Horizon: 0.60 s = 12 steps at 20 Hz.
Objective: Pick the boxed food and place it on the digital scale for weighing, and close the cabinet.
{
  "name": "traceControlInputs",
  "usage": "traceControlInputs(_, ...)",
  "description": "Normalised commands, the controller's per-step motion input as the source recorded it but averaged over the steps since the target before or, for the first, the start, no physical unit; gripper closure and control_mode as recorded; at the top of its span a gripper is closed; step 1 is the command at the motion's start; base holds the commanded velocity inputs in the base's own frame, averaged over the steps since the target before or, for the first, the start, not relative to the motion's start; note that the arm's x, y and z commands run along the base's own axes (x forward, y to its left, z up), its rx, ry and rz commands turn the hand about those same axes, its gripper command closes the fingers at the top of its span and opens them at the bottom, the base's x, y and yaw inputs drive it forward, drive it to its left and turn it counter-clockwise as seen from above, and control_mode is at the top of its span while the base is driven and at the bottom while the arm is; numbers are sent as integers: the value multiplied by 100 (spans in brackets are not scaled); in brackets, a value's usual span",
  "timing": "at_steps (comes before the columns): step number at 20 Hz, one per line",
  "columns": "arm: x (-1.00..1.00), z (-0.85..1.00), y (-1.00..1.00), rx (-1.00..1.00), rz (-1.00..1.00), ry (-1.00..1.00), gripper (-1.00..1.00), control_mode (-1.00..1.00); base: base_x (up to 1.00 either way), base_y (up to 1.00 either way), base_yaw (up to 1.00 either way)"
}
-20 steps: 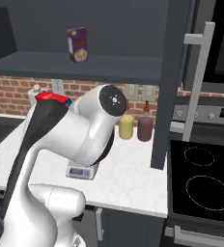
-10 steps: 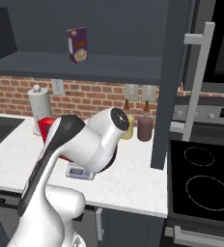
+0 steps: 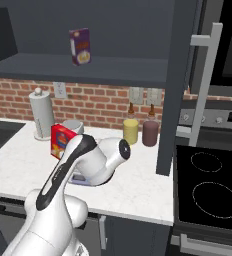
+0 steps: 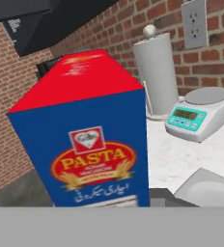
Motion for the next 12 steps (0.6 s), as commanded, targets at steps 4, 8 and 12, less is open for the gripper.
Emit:
traceControlInputs(4,13,-6,0,-1,2,1,100,-100,0,0,0)
traceControlInputs(8,50,-12,-4,0,6,-1,100,-100,0,0,0)
traceControlInputs(12,79,-21,-19,0,11,-7,100,-100,0,0,0)
